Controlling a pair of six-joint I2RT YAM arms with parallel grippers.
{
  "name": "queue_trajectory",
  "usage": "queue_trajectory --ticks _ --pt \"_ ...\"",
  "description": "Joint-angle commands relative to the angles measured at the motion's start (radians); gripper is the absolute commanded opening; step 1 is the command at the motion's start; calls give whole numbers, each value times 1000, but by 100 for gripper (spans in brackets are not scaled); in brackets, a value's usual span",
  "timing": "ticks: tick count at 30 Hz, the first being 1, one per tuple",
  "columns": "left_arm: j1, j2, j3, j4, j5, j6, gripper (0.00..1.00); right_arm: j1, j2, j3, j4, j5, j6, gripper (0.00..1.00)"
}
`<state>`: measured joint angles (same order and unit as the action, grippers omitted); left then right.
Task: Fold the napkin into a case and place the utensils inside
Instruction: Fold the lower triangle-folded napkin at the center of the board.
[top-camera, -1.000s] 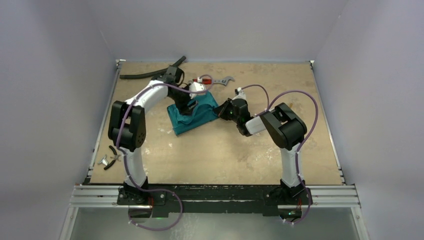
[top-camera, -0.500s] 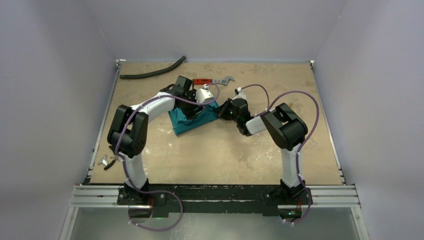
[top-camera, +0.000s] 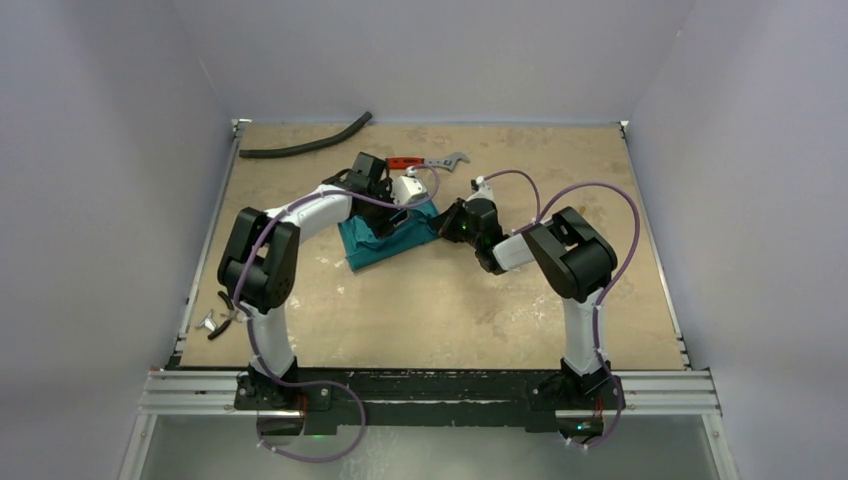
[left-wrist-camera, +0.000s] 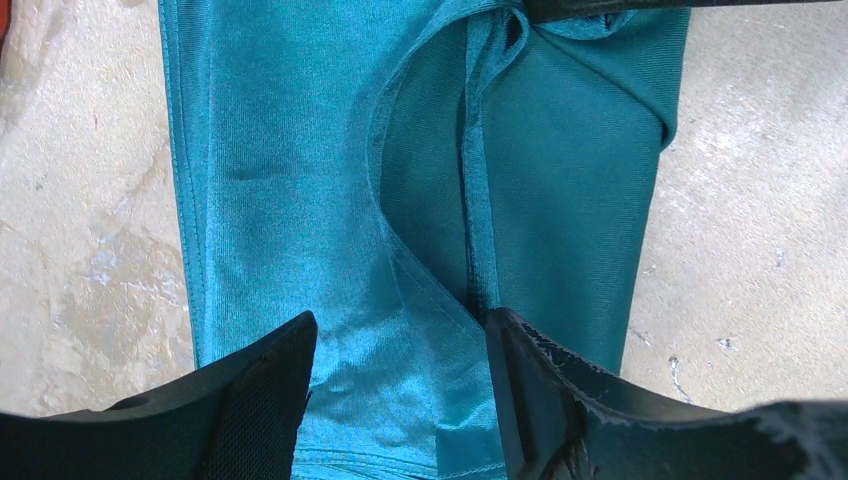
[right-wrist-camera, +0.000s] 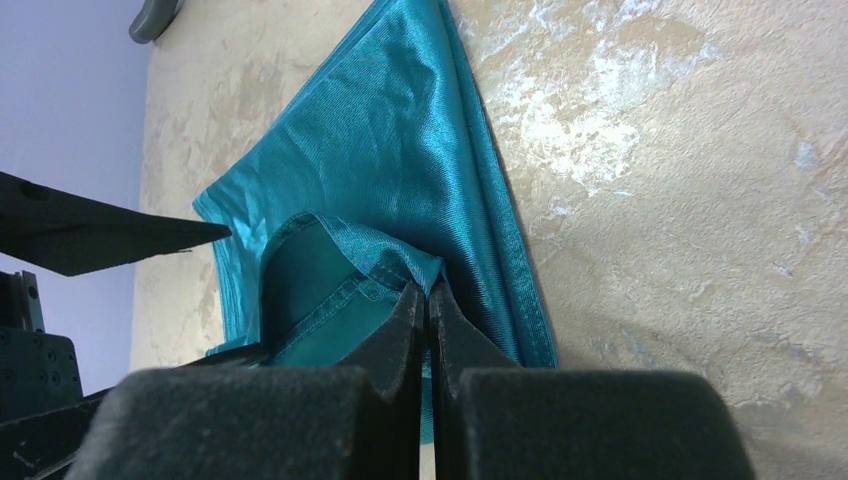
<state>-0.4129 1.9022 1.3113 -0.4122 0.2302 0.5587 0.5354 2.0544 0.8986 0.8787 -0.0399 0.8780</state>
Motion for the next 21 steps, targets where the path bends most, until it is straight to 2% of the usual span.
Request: queue_trajectory --ticks 1,6,13,16,20,21 --pt "-4 21 24 45 -36 -21 61 -4 -6 -36 -82 14 -15 0" --pt "5 2 14 78 -178 29 56 -5 -20 -52 -72 8 -8 0" --pt "46 -50 62 65 -228 62 54 -5 -25 -74 -48 -9 7 0" --pt "46 -72 83 26 -187 55 55 -5 -29 -74 -50 -12 7 0" --pt "39 -99 89 -90 -42 43 57 -5 -42 -64 -65 -17 2 0" --pt "35 -106 79 -106 -6 45 58 -5 -46 -60 -76 -15 -1 3"
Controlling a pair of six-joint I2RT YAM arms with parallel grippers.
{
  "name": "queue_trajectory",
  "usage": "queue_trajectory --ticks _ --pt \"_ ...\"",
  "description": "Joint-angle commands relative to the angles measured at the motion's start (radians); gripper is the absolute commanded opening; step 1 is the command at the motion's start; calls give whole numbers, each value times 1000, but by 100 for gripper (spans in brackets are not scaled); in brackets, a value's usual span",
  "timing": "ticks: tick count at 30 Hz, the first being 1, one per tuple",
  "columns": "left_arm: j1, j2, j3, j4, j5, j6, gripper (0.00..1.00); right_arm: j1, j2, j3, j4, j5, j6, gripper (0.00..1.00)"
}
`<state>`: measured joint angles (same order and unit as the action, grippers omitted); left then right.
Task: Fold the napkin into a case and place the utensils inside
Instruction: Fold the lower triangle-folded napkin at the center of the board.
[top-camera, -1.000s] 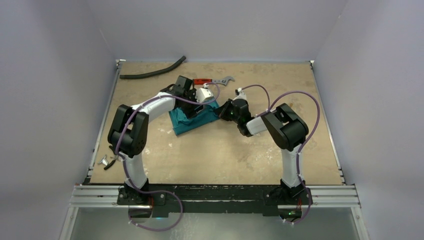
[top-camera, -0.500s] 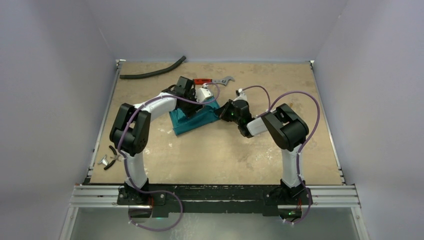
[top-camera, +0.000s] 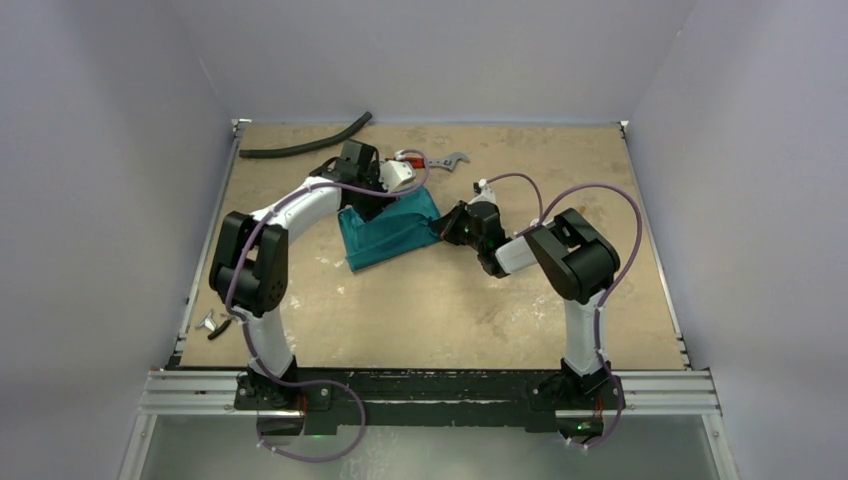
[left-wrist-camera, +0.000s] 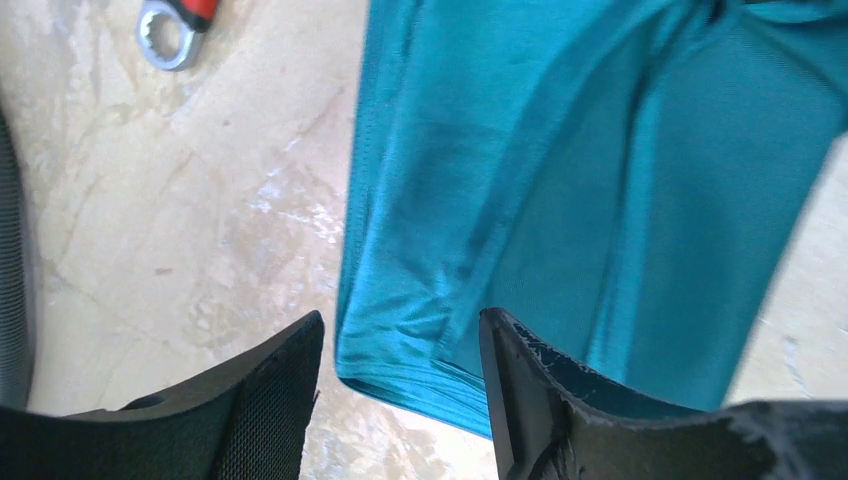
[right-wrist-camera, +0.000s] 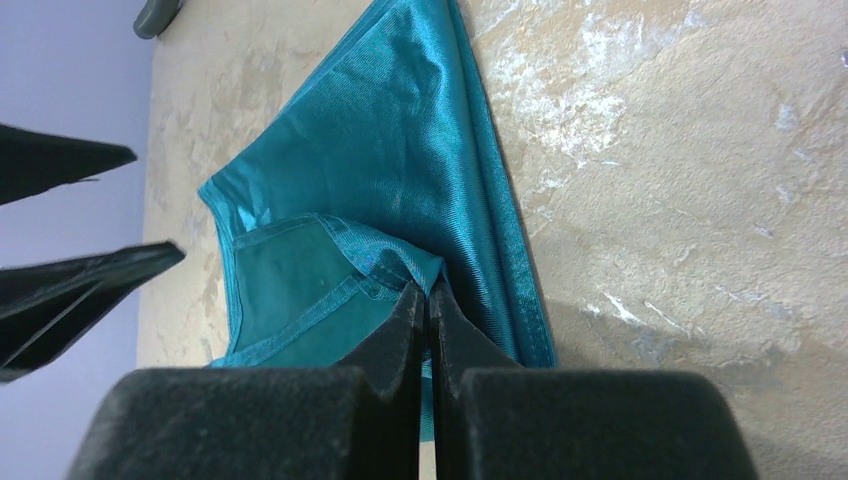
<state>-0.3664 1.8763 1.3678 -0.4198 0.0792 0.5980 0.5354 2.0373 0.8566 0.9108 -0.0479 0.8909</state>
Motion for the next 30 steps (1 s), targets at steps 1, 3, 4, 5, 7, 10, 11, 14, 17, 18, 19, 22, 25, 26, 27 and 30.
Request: queue_trajectory --ticks 1,3,4,5,7,10,11,14,17,18,19,22,25,26,27,30 --pt "-13 -84 15 -117 178 11 58 -4 -33 -14 -115 -8 -20 8" --pt "-20 -88 11 -163 234 26 57 -4 -41 -7 -129 -11 -30 14" --pt "-20 -89 7 -188 253 33 55 -4 -45 -3 -135 -13 -35 18" --pt "-21 -93 2 -210 270 44 54 -4 -49 0 -141 -15 -38 22" --pt "-23 -111 -38 -226 280 63 50 -4 -59 4 -150 -23 -44 28" --pt "-22 -136 -120 -191 261 75 47 -5 -79 11 -166 -31 -55 34" --pt "-23 -133 -137 -184 259 75 46 -5 -87 15 -172 -35 -58 34" --pt "-24 -112 -167 -157 255 68 42 -5 -117 24 -207 -49 -57 36" --pt "-26 -98 -188 -119 231 73 39 -6 -163 41 -249 -28 -71 41" --pt "-26 -96 -194 -107 218 78 38 -6 -177 49 -265 -21 -82 43" --pt "-27 -94 -198 -99 211 81 37 -7 -188 59 -282 -17 -95 44" --pt "-27 -87 -192 -96 210 83 33 -14 -202 98 -340 -4 -132 47" --pt "-26 -95 -191 -93 219 81 27 -23 -208 143 -386 25 -181 51" --pt "-28 -97 -191 -94 221 79 25 -29 -204 164 -394 30 -200 52" --pt "-29 -100 -188 -95 223 79 23 -33 -189 195 -415 30 -222 52" --pt "-29 -107 -171 -101 231 70 19 -43 -141 293 -474 28 -286 52"
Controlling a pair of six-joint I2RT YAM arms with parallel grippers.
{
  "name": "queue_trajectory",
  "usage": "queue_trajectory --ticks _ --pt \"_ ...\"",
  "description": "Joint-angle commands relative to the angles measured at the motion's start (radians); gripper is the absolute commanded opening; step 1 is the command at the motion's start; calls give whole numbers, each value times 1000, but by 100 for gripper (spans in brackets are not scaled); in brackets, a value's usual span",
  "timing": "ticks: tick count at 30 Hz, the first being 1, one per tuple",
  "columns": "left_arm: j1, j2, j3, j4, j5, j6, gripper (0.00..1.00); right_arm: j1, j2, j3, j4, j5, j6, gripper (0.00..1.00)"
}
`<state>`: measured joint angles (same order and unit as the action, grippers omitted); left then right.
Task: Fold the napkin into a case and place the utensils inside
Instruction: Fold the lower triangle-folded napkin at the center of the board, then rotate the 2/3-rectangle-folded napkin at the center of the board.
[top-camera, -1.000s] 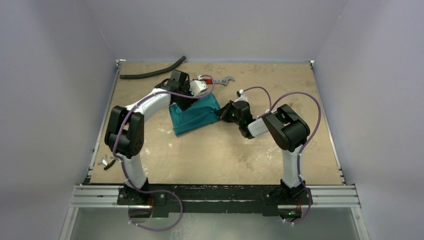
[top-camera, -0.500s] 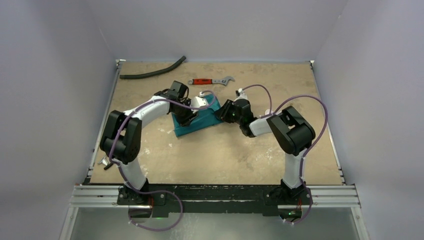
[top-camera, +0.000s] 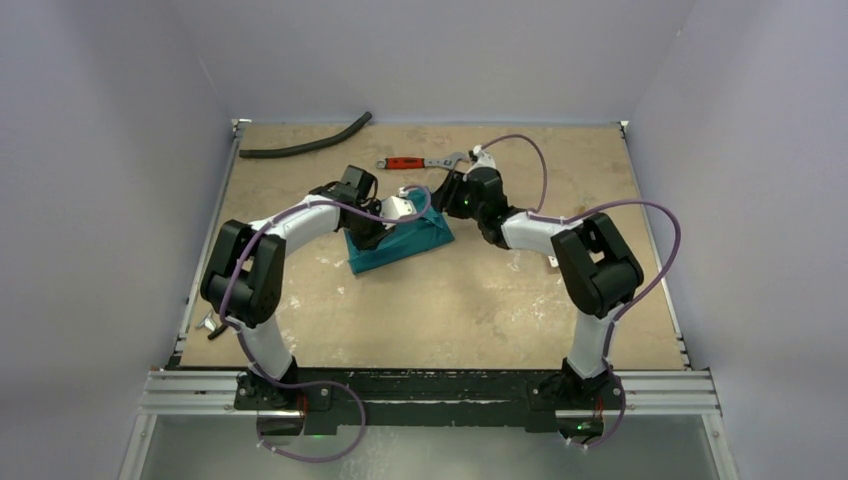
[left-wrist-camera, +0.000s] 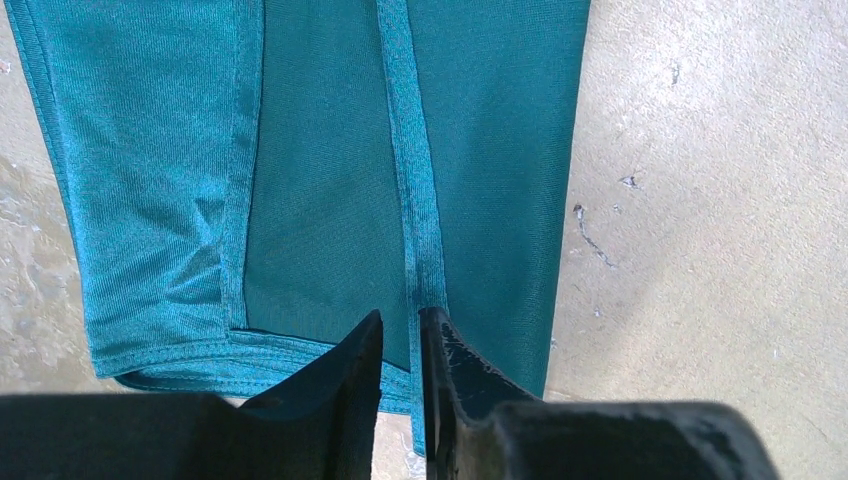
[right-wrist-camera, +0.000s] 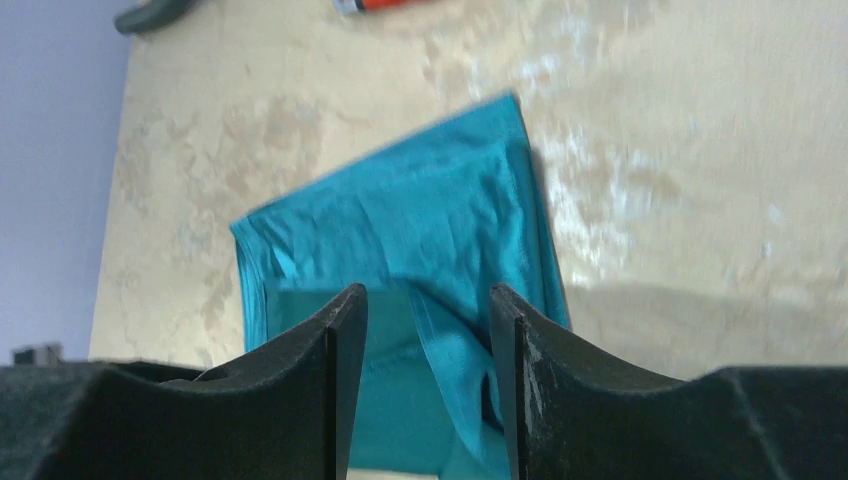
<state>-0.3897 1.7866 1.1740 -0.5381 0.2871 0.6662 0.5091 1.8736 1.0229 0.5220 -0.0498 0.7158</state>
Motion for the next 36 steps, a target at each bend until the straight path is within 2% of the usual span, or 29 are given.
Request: queue_trajectory --ticks 1,6,11,16,21,25,29,36 --pt "-5 -19 31 15 27 -4 18 -19 42 158 -108 22 -128 52" --pt "-4 4 130 -27 66 -39 14 -23 41 195 -139 2 -216 55" --pt "37 100 303 -55 98 -94 8 -33 -123 44 -120 -28 -315 59" --pt "45 254 486 -48 115 -161 7 40 -266 -71 -137 68 -388 50" --pt "41 399 626 -52 121 -188 7 163 -269 -81 -169 190 -383 41" --pt "43 438 627 -58 112 -158 7 233 -196 -35 -132 165 -427 42" --pt "46 418 560 -22 108 -137 7 289 -87 56 -122 124 -504 48" --pt "46 419 536 -18 105 -126 7 304 59 119 -81 166 -525 51"
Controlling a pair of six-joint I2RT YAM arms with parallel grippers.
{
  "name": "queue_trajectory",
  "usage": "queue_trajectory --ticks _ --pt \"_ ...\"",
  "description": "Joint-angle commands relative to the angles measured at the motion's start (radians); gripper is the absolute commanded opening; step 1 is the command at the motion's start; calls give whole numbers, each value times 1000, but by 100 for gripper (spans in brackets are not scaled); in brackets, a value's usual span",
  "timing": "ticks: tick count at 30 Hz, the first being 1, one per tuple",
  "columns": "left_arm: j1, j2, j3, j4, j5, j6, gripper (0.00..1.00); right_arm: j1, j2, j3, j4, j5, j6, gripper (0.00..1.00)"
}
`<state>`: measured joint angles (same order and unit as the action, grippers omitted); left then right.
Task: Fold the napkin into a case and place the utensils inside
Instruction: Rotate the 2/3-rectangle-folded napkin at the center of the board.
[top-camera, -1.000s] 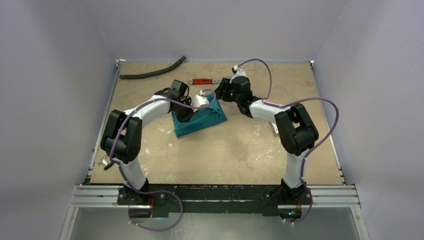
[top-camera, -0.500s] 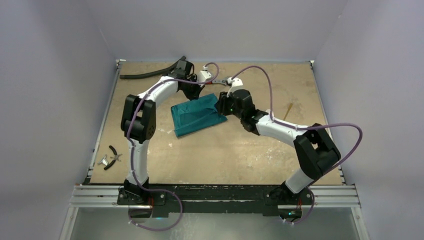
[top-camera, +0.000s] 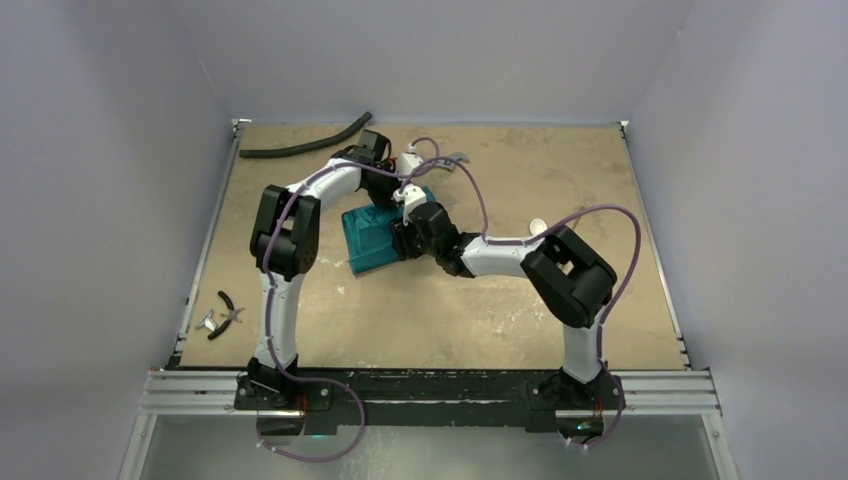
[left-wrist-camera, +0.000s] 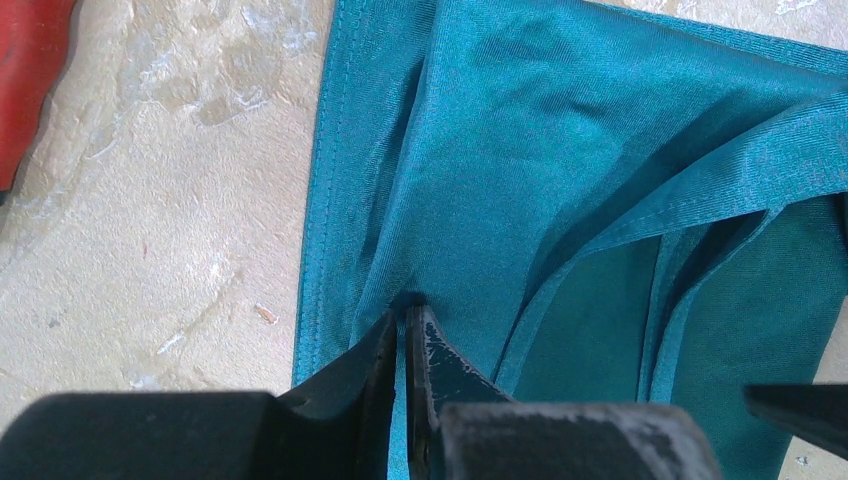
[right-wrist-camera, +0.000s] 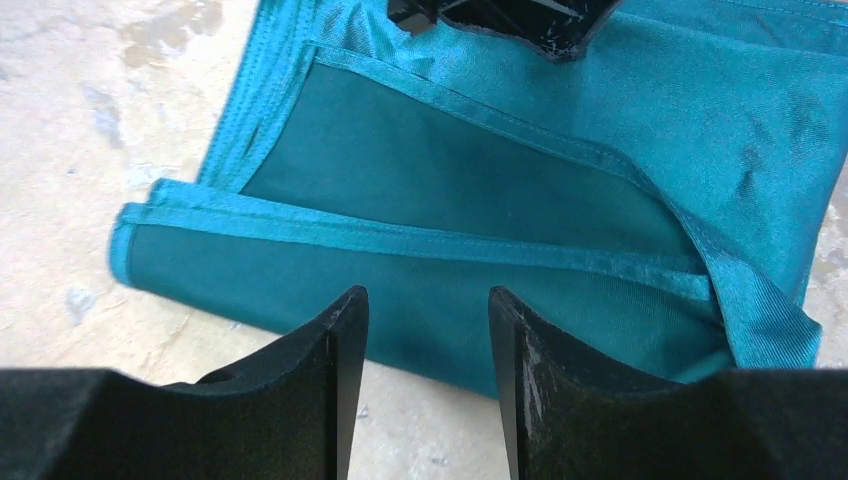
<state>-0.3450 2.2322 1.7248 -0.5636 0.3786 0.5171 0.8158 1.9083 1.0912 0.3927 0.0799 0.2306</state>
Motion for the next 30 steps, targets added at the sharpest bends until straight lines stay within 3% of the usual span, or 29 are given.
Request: queue_trajectory --ticks 1,6,11,22,30 --pt "1 -25 -16 7 9 27 7 -2 39 57 42 43 -37 51" --pt "1 -33 -36 21 -18 45 7 -2 71 85 -25 133 -8 49" --pt "3 -42 -69 37 -35 62 7 -3 78 70 -42 131 1 43" --pt "16 -53 -96 30 -37 77 6 -37 101 -2 54 153 32 33" --pt "23 -54 -109 9 -30 98 6 -83 102 -51 154 156 94 32"
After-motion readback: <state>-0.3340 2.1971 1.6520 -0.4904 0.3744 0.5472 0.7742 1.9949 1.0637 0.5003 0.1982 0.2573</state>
